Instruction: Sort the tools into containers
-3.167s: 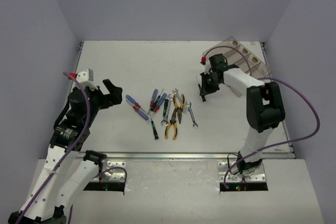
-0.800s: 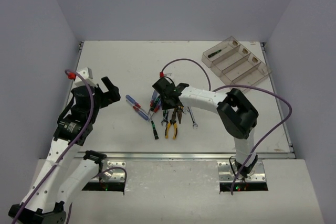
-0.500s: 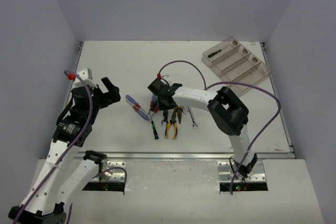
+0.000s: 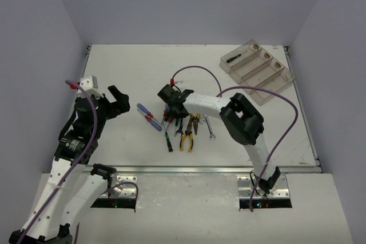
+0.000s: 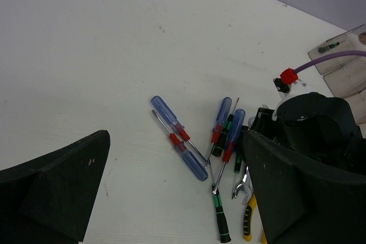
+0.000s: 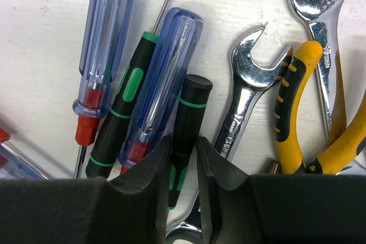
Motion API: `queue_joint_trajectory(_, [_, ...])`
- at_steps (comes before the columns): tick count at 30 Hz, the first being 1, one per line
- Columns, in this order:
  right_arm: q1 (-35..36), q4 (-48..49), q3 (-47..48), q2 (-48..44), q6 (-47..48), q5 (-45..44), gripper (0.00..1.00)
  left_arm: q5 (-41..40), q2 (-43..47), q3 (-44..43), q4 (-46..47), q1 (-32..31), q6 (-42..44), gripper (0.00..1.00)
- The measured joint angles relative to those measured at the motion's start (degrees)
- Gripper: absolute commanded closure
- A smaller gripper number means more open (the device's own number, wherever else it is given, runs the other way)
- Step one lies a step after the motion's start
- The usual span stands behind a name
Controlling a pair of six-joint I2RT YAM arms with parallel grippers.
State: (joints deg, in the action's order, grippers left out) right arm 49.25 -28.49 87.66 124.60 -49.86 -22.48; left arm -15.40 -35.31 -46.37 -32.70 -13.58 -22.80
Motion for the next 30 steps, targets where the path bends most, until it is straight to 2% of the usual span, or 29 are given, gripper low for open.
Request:
queue_joint_trajectory(3, [-0.06,-0.13,0.01,0.00,-1.67,-0.14,0.90,0.00,0.13,-0.02,0.11,0.00,0.02,0.00])
queue_joint_trajectory(7, [-0.07,0.34,-0.64,-0.29,-3.84,-0.11,1.00,0.02,0.13,-0.01,0.15,-0.02,0.02,0.00])
queue_joint_trajectory(14, [-0.36,1.38,-3.96,-2.70,-5.35,0.31,1.00,0.02,0.13,0.00,0.17,-0.02,0.02,0.00])
queue_joint_trajectory(20, [-1.78,0.57,-5.47,-9.10,-4.08,1.41,1.00,0.00,0.13,-0.01,0.19,-0.02,0.02,0.00])
queue_joint_trajectory(24, [-8.07,1.90,-6.23,-15.76,-2.18,4.89,1.00,0.02,0.06,-0.02,0.23,-0.02,0.02,0.00])
queue_joint_trajectory(30, [-25.68,3.85,-1.94,-17.97,-0.30,8.28,1.00,0.07,-0.40,0.00,0.32,-0.02,0.03,0.00])
